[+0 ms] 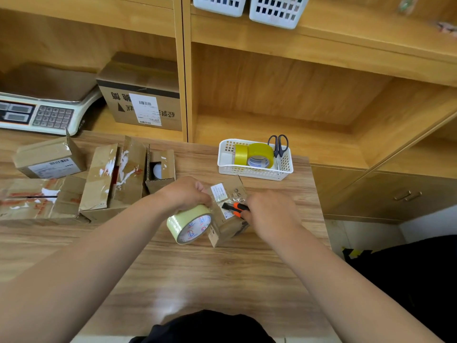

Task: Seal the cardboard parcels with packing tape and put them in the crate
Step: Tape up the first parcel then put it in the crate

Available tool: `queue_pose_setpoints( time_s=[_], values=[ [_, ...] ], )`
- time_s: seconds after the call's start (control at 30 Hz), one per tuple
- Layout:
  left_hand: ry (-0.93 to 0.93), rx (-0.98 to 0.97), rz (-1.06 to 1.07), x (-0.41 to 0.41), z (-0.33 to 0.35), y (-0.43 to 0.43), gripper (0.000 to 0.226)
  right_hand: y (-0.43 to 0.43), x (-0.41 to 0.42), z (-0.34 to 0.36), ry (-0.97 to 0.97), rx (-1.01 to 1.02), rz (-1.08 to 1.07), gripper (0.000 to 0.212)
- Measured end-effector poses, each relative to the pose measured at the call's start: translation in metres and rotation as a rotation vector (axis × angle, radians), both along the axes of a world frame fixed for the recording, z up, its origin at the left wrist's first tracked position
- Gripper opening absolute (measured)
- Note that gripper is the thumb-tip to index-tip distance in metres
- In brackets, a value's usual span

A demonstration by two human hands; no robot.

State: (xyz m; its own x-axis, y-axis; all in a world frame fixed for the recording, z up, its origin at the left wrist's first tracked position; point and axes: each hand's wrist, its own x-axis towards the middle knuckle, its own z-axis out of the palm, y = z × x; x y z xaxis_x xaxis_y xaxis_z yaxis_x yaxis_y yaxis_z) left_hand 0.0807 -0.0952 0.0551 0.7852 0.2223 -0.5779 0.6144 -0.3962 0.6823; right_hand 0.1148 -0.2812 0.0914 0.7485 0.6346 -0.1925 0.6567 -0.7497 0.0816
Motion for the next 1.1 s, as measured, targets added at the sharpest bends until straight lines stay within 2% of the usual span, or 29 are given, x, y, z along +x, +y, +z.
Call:
queue_pose_setpoints(
  time_s=[0.1,0.2,0.37,0.47,0.57,0.77,0.9,1.0,1.1],
  values=[
    [-0.002,0.011,-0.019,-0.001,-0.003,-0.001,0.015,-0.009,-0.001,-0.002,0.045,0.021,-0.03,0.023],
    [0.012,0.034,-0.064,-0.003,-0.007,0.0,0.018,-0.019,0.003,-0.001,0.202,0.126,-0.142,0.023],
    [-0.011,0.008,-0.066,-0.009,-0.01,-0.002,0.023,-0.025,0.014,-0.014,0.377,0.598,-0.368,0.026],
    [-0.018,-0.002,-0.073,-0.013,-0.007,0.001,0.018,-0.025,0.014,-0.027,0.519,0.92,-0.593,0.027],
    [-0.033,-0.064,-0.009,-0.02,-0.003,0.011,0.017,-0.025,0.008,-0.029,0.677,1.066,-0.694,0.027],
    [-0.146,-0.241,0.187,-0.031,0.007,0.03,0.014,-0.007,-0.009,-0.024,0.828,1.033,-0.637,0.021],
    [-0.241,-0.253,0.258,-0.039,0.016,0.029,0.01,0.008,-0.02,-0.023,1.041,1.001,-0.619,0.006],
    [-0.291,-0.256,0.285,-0.046,0.016,0.029,0.009,0.013,-0.027,-0.021,1.198,1.016,-0.583,0.027],
    [-0.349,-0.301,0.322,-0.052,0.014,0.028,0.01,0.014,-0.033,-0.02,1.203,0.98,-0.483,0.038]
  ],
)
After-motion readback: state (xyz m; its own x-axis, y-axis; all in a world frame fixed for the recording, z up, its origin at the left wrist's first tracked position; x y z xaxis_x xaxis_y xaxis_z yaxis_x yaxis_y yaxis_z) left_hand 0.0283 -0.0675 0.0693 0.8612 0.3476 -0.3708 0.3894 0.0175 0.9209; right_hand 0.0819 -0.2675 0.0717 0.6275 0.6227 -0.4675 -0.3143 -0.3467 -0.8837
